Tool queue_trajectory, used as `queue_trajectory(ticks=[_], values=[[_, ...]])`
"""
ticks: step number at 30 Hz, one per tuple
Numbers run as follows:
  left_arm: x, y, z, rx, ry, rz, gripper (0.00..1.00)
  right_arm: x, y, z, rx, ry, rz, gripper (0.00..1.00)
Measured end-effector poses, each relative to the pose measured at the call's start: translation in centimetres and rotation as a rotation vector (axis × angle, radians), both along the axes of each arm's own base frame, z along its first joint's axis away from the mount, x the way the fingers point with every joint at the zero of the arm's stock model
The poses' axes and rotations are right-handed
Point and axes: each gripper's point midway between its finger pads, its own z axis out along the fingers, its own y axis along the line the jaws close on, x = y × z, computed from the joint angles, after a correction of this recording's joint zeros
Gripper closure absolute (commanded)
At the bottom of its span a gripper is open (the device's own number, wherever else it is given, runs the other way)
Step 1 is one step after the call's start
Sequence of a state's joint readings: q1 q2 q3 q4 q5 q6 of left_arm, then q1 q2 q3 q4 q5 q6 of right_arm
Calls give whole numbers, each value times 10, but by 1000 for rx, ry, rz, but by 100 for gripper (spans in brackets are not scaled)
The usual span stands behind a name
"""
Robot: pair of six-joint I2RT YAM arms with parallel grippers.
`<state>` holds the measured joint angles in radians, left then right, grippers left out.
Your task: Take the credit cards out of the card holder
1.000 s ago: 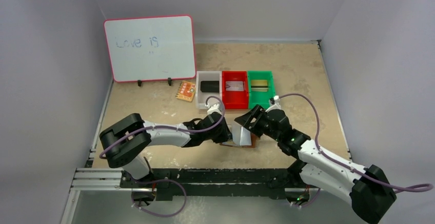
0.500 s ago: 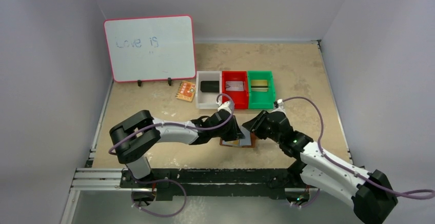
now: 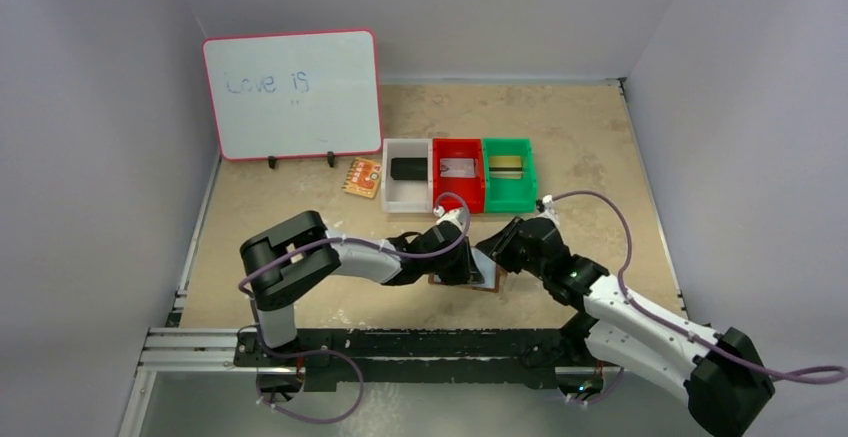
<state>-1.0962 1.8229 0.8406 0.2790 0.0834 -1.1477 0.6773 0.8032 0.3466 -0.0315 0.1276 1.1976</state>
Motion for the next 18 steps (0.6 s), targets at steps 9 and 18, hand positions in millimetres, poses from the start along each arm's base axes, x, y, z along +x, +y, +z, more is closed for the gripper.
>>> queue_trajectory(ticks=[9, 18], values=[[0, 13, 8, 30, -15, 18, 89, -7, 2, -53, -111, 156, 34, 76], [11, 45, 33, 77, -98, 118, 84, 3, 10, -72, -172, 227, 48, 77]])
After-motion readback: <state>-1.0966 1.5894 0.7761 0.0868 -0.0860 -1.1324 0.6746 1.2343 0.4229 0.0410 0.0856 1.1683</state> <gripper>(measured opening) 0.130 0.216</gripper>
